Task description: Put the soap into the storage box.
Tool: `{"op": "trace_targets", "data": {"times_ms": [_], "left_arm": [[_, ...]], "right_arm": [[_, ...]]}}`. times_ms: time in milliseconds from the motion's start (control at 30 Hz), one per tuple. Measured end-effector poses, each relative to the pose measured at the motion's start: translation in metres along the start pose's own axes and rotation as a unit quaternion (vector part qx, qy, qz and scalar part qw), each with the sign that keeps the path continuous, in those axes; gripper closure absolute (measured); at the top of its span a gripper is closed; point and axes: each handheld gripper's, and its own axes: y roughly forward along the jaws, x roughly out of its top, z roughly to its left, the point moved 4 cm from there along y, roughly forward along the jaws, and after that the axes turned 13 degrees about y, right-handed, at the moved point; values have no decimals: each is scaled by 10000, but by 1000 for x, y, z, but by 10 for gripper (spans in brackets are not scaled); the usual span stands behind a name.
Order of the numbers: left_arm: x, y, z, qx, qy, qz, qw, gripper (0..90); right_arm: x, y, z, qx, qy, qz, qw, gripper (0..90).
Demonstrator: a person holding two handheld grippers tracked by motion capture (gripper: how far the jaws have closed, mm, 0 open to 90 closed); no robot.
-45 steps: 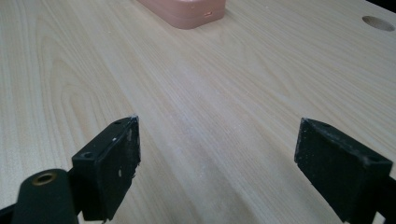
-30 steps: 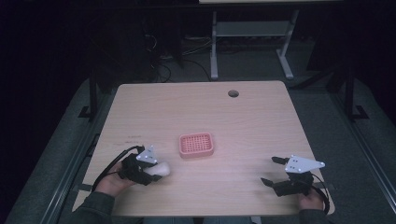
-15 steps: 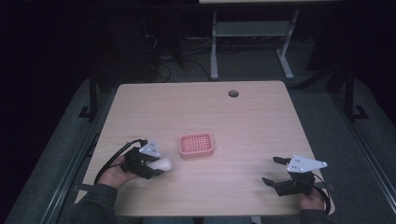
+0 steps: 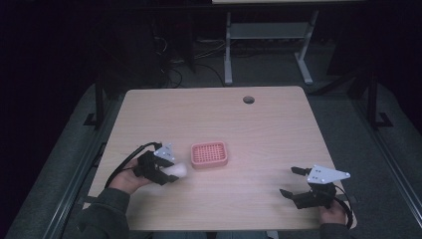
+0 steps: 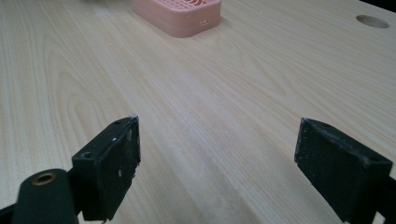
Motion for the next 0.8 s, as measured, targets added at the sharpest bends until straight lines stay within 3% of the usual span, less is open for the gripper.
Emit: {"op": "trace_targets", "data": {"times_ms": [67,567,800], "left_arm": [[1,1,0,-8,-62,-26,10000,492],[16,5,11,-56,116,36,9999,492],[21,3,17,-78,108,35,9999,491]], "right_arm": [[0,0,0,0,-20,-15,10000,136],[1,-2,-1,-2,-3,-67,10000,136],[1,-1,-1,10,-6,-59,10000,136]]}}
